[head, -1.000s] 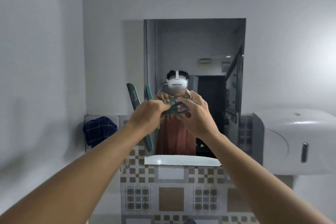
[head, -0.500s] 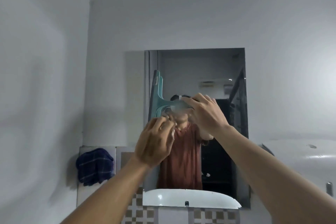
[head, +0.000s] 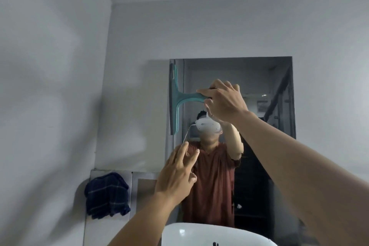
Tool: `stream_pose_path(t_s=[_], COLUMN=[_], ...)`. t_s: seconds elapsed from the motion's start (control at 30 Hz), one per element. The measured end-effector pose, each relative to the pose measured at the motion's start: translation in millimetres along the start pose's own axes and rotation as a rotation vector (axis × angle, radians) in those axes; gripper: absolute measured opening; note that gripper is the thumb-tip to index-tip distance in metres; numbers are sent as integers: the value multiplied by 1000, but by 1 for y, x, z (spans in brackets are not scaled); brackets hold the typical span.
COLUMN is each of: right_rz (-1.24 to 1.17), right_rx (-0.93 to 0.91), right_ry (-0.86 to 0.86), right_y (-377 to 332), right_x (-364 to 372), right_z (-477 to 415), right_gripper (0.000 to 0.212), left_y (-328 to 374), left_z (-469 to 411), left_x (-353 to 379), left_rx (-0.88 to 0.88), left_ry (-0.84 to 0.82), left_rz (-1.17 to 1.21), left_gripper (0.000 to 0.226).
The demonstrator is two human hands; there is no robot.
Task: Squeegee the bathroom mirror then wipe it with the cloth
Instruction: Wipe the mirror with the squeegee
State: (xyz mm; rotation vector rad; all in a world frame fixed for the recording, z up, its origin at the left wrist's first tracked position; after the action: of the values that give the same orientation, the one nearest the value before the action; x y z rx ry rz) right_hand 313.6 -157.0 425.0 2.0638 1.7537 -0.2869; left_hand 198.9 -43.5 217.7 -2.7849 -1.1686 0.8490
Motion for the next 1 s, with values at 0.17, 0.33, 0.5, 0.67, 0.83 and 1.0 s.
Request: stream_pose_path(t_s=[0.17,0.33,0.5,0.67,0.83,1.0], right_rz=[8,-9,32,73,116,139], right_rx=[18,87,123,194,275,363], right_ry=[25,35,39,31,21,38], right_y=[13,35,56,82,99,114], right_x=[-3,-14,-28,-46,-62,-71], right_z=[-2,4,20,37,51,67], right_gripper=[38,39,39,38,39,42], left_y=[-3,-3,-3,-3,-3,-2], left_z=[1,2,1,1,0,-2], left_x=[8,8,7,4,3,1], left_rx=[5,0,-11,-8,-12,-7], left_ry=[24,8,-19,-18,-9,-1], left_rz=[29,36,48,50,58,57], left_gripper=[88,87,89,89,89,90])
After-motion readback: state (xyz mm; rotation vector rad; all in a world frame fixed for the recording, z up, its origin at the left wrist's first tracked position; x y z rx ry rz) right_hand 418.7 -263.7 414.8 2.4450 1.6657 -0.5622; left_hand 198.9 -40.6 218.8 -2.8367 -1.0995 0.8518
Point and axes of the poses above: each hand's wrist, its own z-axis away from the middle knuckle, its own x-axis out of the palm, y = z × x, the point moved 3 cm from there along -z, towards the middle knuckle, and after that the axes turned 6 degrees about -z, right-handed, at the moved point
